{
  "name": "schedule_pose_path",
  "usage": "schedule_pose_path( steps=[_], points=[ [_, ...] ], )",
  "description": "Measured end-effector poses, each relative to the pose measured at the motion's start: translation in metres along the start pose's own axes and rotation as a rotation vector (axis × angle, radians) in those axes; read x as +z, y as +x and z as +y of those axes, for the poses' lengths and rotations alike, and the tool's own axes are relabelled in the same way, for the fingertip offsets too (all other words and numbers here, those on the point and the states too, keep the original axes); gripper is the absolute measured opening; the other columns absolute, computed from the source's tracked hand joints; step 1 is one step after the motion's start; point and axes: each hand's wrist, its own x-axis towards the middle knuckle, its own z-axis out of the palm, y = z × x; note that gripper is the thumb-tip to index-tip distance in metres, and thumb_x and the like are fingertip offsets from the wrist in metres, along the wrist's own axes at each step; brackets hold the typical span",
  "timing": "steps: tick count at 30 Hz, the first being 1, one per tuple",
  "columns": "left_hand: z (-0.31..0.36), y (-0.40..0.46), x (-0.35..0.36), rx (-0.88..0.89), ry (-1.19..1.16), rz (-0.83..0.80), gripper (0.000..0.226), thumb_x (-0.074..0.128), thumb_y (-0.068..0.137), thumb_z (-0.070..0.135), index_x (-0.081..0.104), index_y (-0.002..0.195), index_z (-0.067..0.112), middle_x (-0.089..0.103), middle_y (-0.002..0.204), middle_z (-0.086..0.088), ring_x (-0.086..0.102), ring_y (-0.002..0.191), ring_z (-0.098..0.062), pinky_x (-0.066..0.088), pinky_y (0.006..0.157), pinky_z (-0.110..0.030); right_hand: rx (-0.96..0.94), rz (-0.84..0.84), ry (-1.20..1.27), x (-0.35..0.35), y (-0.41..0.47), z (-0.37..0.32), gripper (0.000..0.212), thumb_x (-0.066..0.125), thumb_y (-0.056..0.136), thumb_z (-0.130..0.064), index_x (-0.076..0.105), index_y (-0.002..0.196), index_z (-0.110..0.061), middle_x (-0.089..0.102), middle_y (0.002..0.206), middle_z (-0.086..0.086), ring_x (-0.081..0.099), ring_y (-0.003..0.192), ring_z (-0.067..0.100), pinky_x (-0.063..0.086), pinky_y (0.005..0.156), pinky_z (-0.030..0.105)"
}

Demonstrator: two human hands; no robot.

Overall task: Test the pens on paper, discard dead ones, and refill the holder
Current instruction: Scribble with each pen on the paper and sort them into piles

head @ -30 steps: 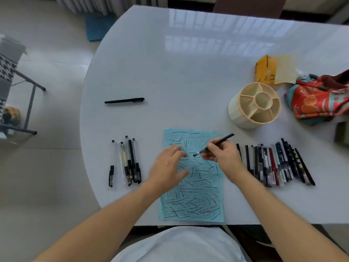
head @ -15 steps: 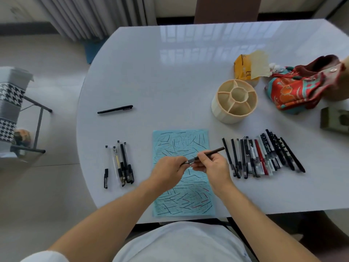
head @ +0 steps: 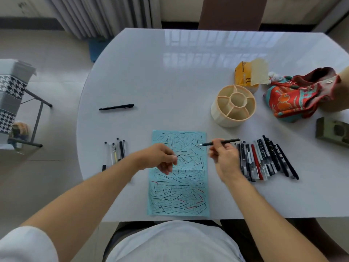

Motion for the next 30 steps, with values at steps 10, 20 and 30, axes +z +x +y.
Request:
schedule_pose_path(
  steps=[10, 20, 30],
  points=[
    [-0.028, 0.027, 0.042, 0.338, 0.866, 0.311, 0.028, 0.054, 0.1, 0.043, 0.072, 0.107, 0.023, 0.04, 0.158, 0.001, 0.027, 0.15, -0.018, 0.022, 0.121, -0.036, -0.393, 0.117, -0.666, 0.016, 0.023, 0.011, 0.012, 0.065, 0.097, -0.02, 0.076, 0.094, -0.023, 0.076, 0.074, -0.005, 0.073, 0.068, 0.005, 0.054, 0.067, 0.016],
    [-0.035, 0.03, 0.046, 0.353, 0.915, 0.338, 0.027, 0.053, 0.101, 0.039, 0.073, 0.101, 0.022, 0.037, 0.16, 0.0, 0.023, 0.152, -0.019, 0.021, 0.124, -0.037, -0.579, 0.138, -0.909, 0.014, 0.034, 0.02, 0.012, 0.064, 0.096, -0.016, 0.076, 0.099, -0.015, 0.074, 0.082, -0.004, 0.067, 0.07, 0.006, 0.054, 0.072, 0.02],
    [-0.03, 0.028, 0.045, 0.327, 0.818, 0.34, 0.027, 0.051, 0.102, 0.039, 0.071, 0.1, 0.021, 0.04, 0.158, 0.004, 0.024, 0.151, -0.012, 0.016, 0.121, -0.029, -0.353, 0.166, -0.531, 0.005, 0.025, 0.008, 0.015, 0.061, 0.099, -0.014, 0.071, 0.089, -0.017, 0.075, 0.074, 0.005, 0.07, 0.06, 0.013, 0.056, 0.064, 0.021]
  ],
)
